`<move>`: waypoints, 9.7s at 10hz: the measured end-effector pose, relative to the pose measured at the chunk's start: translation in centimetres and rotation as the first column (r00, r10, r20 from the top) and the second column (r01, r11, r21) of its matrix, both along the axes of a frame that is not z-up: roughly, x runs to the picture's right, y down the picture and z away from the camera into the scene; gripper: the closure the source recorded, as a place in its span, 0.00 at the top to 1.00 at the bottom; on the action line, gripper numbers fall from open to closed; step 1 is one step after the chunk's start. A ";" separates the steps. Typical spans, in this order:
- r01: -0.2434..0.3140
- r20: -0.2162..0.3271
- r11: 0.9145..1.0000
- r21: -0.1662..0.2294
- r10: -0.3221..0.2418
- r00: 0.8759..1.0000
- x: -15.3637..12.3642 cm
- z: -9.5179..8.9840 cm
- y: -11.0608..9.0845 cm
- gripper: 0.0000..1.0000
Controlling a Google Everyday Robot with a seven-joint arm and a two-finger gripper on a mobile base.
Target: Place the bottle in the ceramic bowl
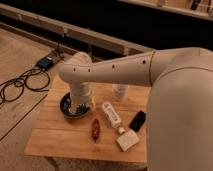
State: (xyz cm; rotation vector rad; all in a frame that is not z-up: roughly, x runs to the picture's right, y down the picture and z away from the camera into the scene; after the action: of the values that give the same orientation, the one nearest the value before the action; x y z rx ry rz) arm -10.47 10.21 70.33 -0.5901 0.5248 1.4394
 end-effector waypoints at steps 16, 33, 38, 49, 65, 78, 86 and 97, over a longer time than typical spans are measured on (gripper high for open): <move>0.000 0.000 1.000 0.000 0.000 1.000 0.0 0.0 0.0 0.65; 0.054 0.010 0.998 -0.033 -0.053 0.999 5.2 1.7 0.9 0.65; 0.094 0.114 0.995 -0.041 -0.089 0.989 12.0 4.7 2.0 0.65; 0.158 0.209 0.978 -0.135 -0.128 0.970 15.9 11.9 6.7 0.65; 0.221 0.218 0.966 -0.137 -0.188 0.958 13.0 11.3 3.3 0.00; 0.505 0.486 0.852 -0.140 -0.386 0.784 -1.2 13.8 0.6 0.00; 0.561 0.565 0.818 -0.126 -0.406 0.719 -4.6 16.6 -1.2 0.27; 0.492 0.546 0.856 -0.159 -0.339 0.766 -3.7 15.0 -1.5 0.68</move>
State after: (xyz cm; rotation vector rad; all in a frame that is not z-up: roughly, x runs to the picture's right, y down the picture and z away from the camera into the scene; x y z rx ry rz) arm -14.17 8.76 85.29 -0.9841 0.4188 0.7304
